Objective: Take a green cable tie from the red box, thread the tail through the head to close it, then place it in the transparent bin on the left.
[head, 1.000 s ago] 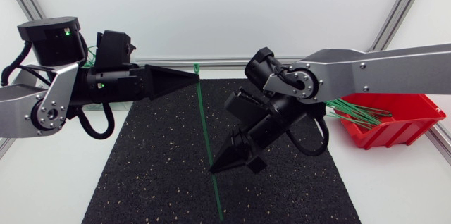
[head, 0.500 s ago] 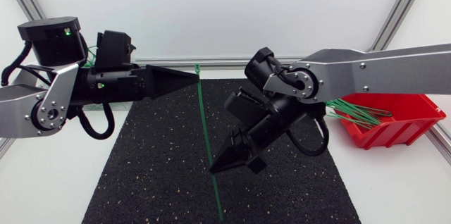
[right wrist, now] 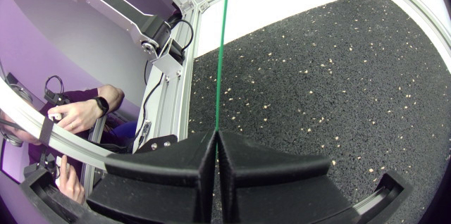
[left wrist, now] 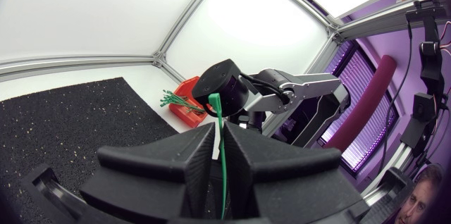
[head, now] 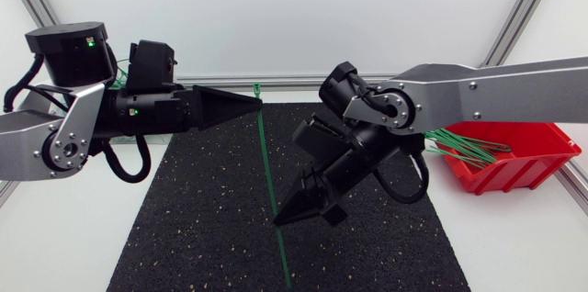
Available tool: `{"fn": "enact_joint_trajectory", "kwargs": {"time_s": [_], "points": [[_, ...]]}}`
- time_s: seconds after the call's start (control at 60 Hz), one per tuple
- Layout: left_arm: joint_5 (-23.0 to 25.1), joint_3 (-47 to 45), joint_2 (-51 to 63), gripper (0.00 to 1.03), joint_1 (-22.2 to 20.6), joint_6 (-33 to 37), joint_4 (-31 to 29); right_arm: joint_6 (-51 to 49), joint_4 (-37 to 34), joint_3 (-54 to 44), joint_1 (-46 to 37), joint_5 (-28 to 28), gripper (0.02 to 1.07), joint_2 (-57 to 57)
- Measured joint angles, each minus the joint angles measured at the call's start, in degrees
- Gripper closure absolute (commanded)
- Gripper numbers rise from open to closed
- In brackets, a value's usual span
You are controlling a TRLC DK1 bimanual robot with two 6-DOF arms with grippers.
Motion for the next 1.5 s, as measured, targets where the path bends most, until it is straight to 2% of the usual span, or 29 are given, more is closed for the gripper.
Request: {"fn": "enact_joint_trajectory", "kwargs": {"time_s": [0.15, 0.267, 0.517, 0.767, 0.8, 0.867, 0.933, 0.983, 1.117, 1.25, 1.3, 1.367, 1.5], "points": [[0.04, 0.00, 0.02, 0.91, 0.00, -0.09, 0.50, 0.00, 0.00, 0.00, 0.00, 0.00, 1.02, 0.00], [0.17, 0.00, 0.02, 0.99, 0.00, -0.39, 0.90, 0.00, 0.00, 0.00, 0.00, 0.00, 1.02, 0.00], [0.17, 0.00, 0.50, 1.00, 0.00, -0.66, 0.92, 0.00, 0.00, 0.00, 0.00, 0.02, 1.02, 0.00], [1.51, 1.62, 1.46, 1.00, 0.35, -5.73, 0.39, 0.00, 0.28, 0.00, -0.11, 0.00, 1.00, 0.00], [1.86, 2.14, 1.70, 1.00, 0.59, -6.54, -0.55, 0.00, 0.33, 0.00, -0.17, -0.02, 0.92, 0.00], [1.95, 3.10, 2.27, 1.00, 1.27, -7.63, -2.64, 0.00, 0.70, -0.02, -0.59, 0.02, 0.67, -0.11], [1.90, 4.57, 2.91, 1.00, 2.10, -7.98, -5.03, 0.00, 0.68, -0.55, -0.96, 0.55, 0.57, -0.61], [1.92, 5.38, 3.23, 1.00, 2.75, -8.15, -6.40, 0.00, 0.72, -1.03, -1.16, 1.55, 0.39, -1.33], [2.51, 7.67, 3.50, 1.00, 4.76, -8.59, -13.44, 0.02, 2.64, -2.10, -1.25, 6.54, 0.07, -4.59], [3.80, 10.93, 3.50, 1.00, 6.47, -8.61, -20.94, 0.00, 9.90, -5.09, -1.27, 14.32, 0.06, -8.68], [3.89, 11.61, 3.50, 1.00, 6.75, -8.61, -22.05, -0.02, 10.99, -5.97, -1.29, 17.09, 0.06, -9.99], [4.04, 12.26, 3.50, 1.00, 6.99, -8.61, -23.96, -0.02, 11.02, -6.23, -1.29, 20.24, 0.06, -10.82], [4.04, 12.44, 3.69, 1.00, 7.43, -8.61, -24.94, -0.02, 7.80, -6.19, -1.29, 21.46, 0.06, -11.17]]}}
